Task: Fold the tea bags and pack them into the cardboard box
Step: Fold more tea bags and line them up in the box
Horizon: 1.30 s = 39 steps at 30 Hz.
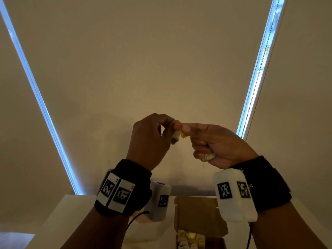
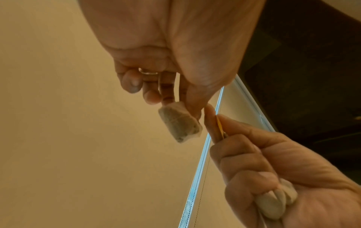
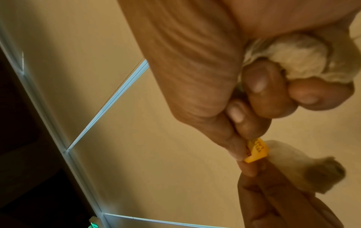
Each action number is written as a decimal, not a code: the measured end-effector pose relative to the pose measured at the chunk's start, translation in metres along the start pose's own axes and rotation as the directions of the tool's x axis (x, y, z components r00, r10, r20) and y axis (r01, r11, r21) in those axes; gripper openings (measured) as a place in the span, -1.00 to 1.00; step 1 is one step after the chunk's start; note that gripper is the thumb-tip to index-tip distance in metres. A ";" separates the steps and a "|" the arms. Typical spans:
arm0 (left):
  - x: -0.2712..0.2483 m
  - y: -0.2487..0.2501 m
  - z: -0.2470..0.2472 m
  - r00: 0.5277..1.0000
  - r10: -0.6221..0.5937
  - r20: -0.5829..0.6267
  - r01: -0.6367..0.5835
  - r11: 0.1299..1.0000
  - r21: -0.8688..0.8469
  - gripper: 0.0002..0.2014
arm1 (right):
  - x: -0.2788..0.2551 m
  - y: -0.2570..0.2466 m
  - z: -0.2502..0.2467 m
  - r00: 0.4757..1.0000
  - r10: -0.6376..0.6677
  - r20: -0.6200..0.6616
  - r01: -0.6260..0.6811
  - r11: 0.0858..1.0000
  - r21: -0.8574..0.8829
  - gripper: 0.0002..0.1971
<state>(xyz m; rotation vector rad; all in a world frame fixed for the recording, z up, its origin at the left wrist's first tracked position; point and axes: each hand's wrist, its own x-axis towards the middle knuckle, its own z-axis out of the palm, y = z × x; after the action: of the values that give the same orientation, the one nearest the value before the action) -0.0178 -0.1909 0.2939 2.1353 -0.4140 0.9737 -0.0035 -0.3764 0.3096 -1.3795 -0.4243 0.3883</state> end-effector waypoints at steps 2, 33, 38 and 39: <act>0.000 0.003 0.001 0.996 -0.087 0.015 0.088 0.988 -0.128 -0.84 | 0.000 0.004 0.004 0.999 -0.042 -0.035 0.041 0.999 -0.025 -0.64; -0.003 0.008 0.003 0.899 -0.288 0.331 0.433 0.460 -0.775 -0.71 | 0.009 0.008 0.011 0.917 -0.248 -0.311 0.233 0.969 -0.086 -0.40; -0.004 0.006 0.003 0.909 -0.245 0.338 0.415 0.457 -0.786 -0.65 | 0.008 0.006 0.008 0.970 -0.150 -0.194 0.176 0.977 0.123 -0.23; -0.004 0.006 0.002 0.908 -0.248 0.338 0.417 0.444 -0.793 -0.66 | 0.006 0.004 0.008 0.981 -0.131 -0.141 0.153 0.975 0.161 -0.31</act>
<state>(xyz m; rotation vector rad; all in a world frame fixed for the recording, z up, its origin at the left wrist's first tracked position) -0.0225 -0.1968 0.2929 1.2684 -0.4110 0.2101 -0.0022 -0.3654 0.3072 -1.1916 -0.3719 0.2107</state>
